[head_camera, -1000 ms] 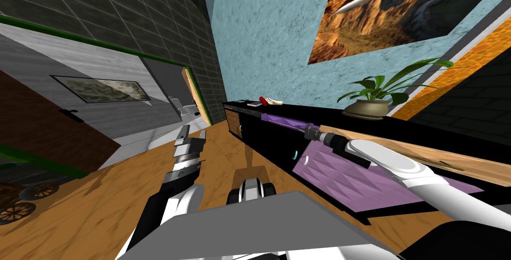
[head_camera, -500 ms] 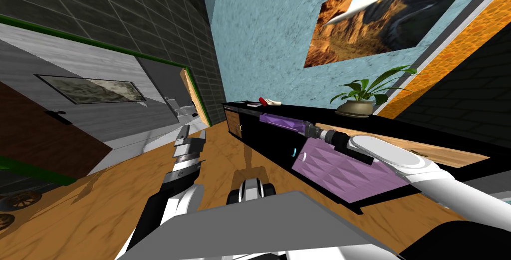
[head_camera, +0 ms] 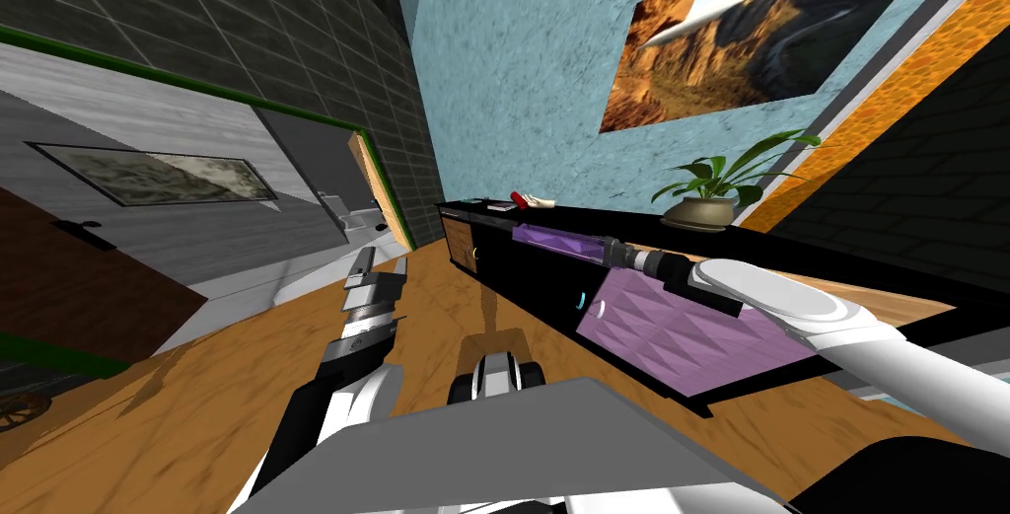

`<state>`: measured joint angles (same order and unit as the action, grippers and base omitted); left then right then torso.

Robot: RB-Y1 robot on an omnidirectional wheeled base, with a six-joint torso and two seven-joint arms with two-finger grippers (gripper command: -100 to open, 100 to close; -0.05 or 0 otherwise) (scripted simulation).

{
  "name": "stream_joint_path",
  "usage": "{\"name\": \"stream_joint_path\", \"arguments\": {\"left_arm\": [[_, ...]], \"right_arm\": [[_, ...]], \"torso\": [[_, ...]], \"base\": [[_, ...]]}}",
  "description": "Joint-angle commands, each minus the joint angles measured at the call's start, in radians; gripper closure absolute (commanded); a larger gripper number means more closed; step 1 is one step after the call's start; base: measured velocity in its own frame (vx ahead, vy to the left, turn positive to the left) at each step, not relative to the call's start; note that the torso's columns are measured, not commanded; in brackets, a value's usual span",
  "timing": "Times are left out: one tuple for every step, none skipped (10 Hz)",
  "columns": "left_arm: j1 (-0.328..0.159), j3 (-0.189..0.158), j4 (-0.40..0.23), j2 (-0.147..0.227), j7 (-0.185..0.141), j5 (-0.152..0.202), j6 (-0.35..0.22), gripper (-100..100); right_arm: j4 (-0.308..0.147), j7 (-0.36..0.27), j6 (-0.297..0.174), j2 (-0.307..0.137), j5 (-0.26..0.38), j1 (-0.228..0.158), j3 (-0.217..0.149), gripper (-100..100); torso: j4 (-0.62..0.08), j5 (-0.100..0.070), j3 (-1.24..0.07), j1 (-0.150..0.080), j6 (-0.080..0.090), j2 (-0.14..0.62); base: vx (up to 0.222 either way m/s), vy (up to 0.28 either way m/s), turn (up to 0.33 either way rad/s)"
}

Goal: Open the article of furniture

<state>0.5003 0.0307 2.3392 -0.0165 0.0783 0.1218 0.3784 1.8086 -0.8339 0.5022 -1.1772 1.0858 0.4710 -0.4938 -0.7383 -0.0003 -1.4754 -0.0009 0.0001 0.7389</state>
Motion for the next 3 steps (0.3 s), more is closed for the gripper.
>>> {"name": "stream_joint_path", "arguments": {"left_arm": [[0.0,0.0,0.0,0.0,0.0,0.0,0.0,0],[0.0,0.0,0.0,0.0,0.0,0.0,0.0,0],[0.0,0.0,0.0,0.0,0.0,0.0,0.0,0]], "right_arm": [[0.0,0.0,0.0,0.0,0.0,0.0,0.0,0],[0.0,0.0,0.0,0.0,0.0,0.0,0.0,0],[0.0,0.0,0.0,0.0,0.0,0.0,0.0,0]], "torso": [[0.0,0.0,0.0,0.0,0.0,-0.001],[0.0,0.0,-0.001,0.001,0.0,-0.001],[0.0,0.0,-0.001,0.001,0.0,-0.001]], "base": [[0.0,0.0,0.0],[0.0,0.0,0.0],[0.0,0.0,0.0]]}}
